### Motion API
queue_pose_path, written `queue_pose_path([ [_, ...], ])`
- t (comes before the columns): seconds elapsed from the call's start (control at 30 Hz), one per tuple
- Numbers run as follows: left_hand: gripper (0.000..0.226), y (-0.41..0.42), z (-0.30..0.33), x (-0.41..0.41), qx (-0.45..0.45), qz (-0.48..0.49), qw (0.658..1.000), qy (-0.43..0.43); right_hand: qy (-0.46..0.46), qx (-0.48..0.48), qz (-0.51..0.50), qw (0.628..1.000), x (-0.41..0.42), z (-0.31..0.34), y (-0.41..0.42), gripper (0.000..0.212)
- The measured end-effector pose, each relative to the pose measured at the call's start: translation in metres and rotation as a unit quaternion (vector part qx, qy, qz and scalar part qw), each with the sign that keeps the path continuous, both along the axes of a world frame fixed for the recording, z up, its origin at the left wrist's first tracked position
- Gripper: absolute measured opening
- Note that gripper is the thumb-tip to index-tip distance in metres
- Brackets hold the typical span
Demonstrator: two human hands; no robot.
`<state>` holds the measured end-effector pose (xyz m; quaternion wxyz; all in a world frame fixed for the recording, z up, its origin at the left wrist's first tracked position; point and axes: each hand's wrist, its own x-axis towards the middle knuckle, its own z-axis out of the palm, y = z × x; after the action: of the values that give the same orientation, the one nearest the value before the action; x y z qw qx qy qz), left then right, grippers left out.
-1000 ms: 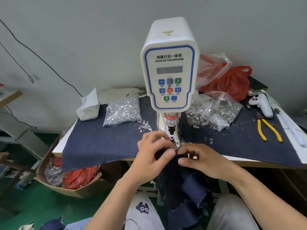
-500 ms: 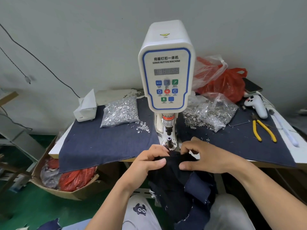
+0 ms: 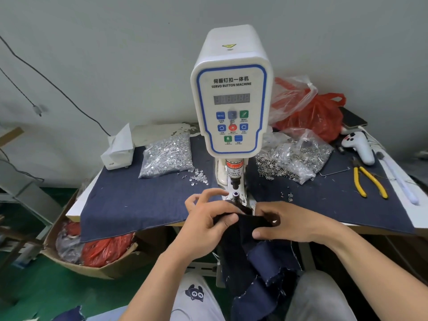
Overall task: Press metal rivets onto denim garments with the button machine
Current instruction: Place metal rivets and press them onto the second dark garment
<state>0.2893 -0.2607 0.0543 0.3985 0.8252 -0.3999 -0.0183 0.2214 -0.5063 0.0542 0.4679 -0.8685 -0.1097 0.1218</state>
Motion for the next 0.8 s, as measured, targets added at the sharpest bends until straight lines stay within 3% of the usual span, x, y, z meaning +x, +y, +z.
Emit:
queue_pose_path([
  [0.07, 0.015, -0.003, -0.004, 0.0, -0.051, -0.013, 0.998, 0.047, 0.007, 0.037, -0.001, 0.999, -0.001, 0.001, -0.001, 0.026],
  [0.13, 0.013, -0.002, -0.004, -0.001, -0.109, -0.025, 0.976, 0.184, 0.009, 0.084, -0.002, 0.996, -0.003, 0.002, -0.004, 0.024],
  [0.2, 0.021, 0.001, -0.007, 0.001, -0.103, -0.033, 0.958, 0.267, 0.013, 0.114, -0.005, 0.993, -0.005, 0.005, -0.007, 0.022],
  [0.4, 0.028, 0.003, -0.024, 0.01, 0.017, -0.022, 0.973, 0.228, 0.02, 0.091, -0.012, 0.996, 0.001, -0.001, -0.007, 0.02],
  [0.6, 0.02, 0.002, -0.037, 0.017, -0.052, -0.03, 0.951, 0.303, 0.056, 0.106, -0.059, 0.991, 0.011, -0.018, -0.005, 0.015],
  [0.8, 0.023, -0.003, -0.034, 0.029, -0.107, 0.009, 0.926, 0.363, 0.061, 0.151, -0.156, 0.974, 0.026, -0.024, 0.008, 0.035],
])
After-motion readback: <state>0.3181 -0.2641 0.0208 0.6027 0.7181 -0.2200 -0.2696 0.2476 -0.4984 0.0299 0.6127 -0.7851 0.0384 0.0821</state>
